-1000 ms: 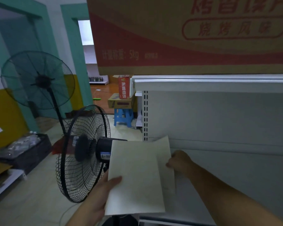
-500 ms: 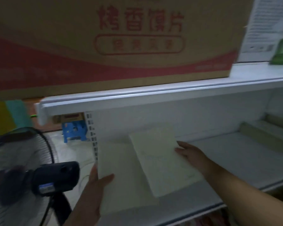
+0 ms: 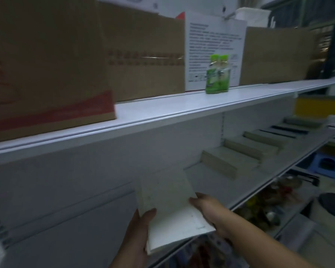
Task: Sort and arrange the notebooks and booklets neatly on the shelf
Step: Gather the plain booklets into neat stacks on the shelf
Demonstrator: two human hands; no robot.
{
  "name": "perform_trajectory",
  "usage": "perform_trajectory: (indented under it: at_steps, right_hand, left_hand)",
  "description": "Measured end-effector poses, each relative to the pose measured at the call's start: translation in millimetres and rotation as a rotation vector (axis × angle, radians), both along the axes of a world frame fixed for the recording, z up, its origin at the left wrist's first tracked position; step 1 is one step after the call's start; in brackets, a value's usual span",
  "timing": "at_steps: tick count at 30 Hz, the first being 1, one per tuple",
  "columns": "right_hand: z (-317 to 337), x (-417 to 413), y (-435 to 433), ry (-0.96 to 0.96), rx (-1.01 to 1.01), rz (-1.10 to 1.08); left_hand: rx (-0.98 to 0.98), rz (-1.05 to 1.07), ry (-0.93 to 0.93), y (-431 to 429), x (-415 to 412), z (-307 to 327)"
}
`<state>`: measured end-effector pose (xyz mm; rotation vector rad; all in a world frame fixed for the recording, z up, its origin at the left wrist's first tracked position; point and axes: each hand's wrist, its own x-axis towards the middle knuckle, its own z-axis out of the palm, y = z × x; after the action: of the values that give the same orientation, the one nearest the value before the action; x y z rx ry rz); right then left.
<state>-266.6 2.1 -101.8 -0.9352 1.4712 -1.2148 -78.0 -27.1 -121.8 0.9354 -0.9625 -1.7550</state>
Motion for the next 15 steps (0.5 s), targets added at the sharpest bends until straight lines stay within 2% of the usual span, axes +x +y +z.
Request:
perform_trajectory:
  at_steps: [3,8,15]
  right_hand:
    - [4,-62,22,-0.004,-0.003,0.004]
    - [1,-152,40,0.006,0.047,-0.121]
    - [-2,-229,16,0.076,0.193,-0.213]
  left_hand:
    - [0.039,-0.040,0.046,13,-67,4]
    - [0.087,-0.076,0.039,30,-166,-2]
    - [0.080,-0.044,0.033,32,-235,1]
